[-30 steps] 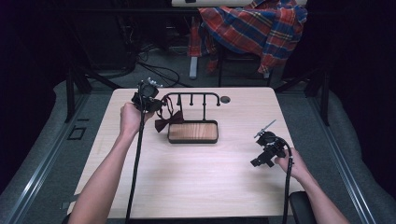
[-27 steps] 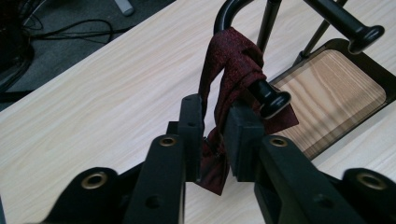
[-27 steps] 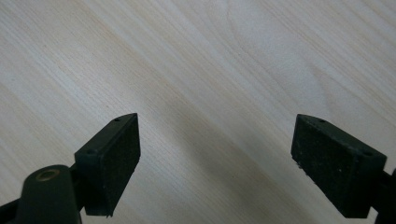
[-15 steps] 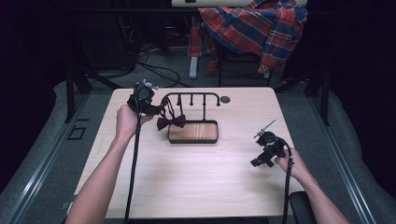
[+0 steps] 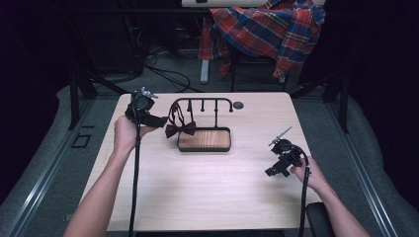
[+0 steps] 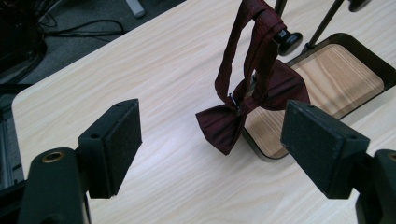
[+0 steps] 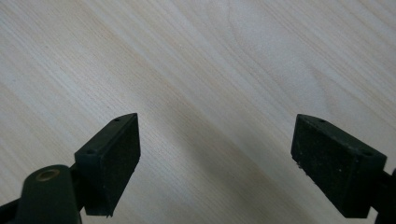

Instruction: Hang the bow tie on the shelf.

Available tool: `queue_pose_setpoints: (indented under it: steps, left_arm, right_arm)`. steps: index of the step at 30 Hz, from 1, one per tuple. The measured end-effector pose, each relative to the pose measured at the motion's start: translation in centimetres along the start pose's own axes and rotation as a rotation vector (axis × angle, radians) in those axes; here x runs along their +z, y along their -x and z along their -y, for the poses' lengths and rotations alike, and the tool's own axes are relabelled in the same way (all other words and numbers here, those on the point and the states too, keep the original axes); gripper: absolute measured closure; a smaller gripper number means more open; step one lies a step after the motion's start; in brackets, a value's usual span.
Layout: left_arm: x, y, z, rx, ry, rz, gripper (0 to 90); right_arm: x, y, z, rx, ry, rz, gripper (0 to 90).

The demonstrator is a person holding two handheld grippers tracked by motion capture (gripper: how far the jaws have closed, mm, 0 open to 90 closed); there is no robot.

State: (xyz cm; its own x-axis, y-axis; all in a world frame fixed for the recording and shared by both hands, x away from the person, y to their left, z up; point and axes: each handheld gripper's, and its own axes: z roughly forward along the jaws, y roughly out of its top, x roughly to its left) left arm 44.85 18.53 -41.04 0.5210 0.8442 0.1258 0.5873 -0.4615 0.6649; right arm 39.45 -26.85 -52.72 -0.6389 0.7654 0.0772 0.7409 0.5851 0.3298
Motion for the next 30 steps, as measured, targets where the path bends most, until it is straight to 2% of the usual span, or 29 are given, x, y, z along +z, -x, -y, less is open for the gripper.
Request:
queue_pose_setpoints:
  steps: [2, 3, 4, 6, 7, 8, 11, 12, 13, 14, 15, 20, 27, 28, 30]
  left_arm:
    - [-0.7, -0.1, 0.5, 0.001, 0.006, 0.009, 17.3]
    - [-0.9, -0.1, 0.8, -0.002, 0.013, 0.003, 15.8]
    - [-1.1, -0.1, 1.0, -0.006, 0.013, 0.006, 15.8]
    - [-1.6, -0.2, 1.4, -0.012, 0.019, 0.01, 14.9]
    - [-2.0, -0.3, 1.8, -0.015, 0.021, 0.016, 14.8]
    - [-2.2, -0.3, 2.0, -0.017, 0.02, 0.019, 13.8]
    - [-2.8, -0.3, 2.7, -0.022, 0.021, 0.02, 10.5]
    - [-3.0, -0.3, 3.0, -0.022, 0.018, 0.02, 9.4]
    - [-3.1, -0.3, 3.1, -0.023, 0.016, 0.02, 8.6]
    - [-3.3, -0.2, 3.4, -0.025, 0.011, 0.022, 7.9]
    - [-3.4, -0.1, 3.7, -0.029, 0.005, 0.026, 6.1]
    - [-3.8, 0.5, 5.2, -0.012, -0.038, 0.029, 3.0]
    - [-4.0, 1.3, 8.1, -0.031, -0.1, 0.055, 0.1]
    - [-3.9, 1.3, 8.5, -0.033, -0.108, 0.061, 0.1]
    - [-3.8, 1.4, 9.2, -0.049, -0.132, 0.084, 0.1]
  right_arm:
    - [0.1, -0.1, 0.0, 0.011, 0.012, -0.005, 15.5]
    - [0.0, 0.0, 0.0, -0.01, -0.005, 0.006, 15.5]
    - [0.0, 0.0, 0.0, -0.01, -0.005, 0.006, 15.5]
    - [-0.4, 0.3, -0.3, -0.058, -0.064, 0.008, 15.5]
    - [-0.4, 0.2, -0.3, -0.057, -0.063, 0.007, 15.5]
    - [-0.2, 0.1, -0.2, -0.033, -0.036, 0.006, 15.5]
    - [-0.2, 0.1, -0.2, -0.038, -0.042, 0.006, 15.5]
    - [0.2, -0.1, 0.0, -0.002, 0.006, 0.006, 15.5]
    - [-0.1, 0.0, -0.1, -0.028, -0.027, 0.007, 15.5]
    - [0.2, -0.1, 0.0, -0.009, 0.0, 0.002, 15.5]
    - [0.2, -0.2, 0.0, -0.006, 0.005, -0.003, 15.5]
    - [0.2, -0.3, 0.0, -0.011, 0.004, 0.011, 15.6]
    - [0.2, -0.4, 0.2, -0.001, 0.01, 0.016, 15.5]
    - [-0.1, -0.2, 0.0, -0.043, -0.045, 0.029, 15.6]
    - [0.0, -0.3, -0.1, -0.058, -0.068, 0.033, 15.6]
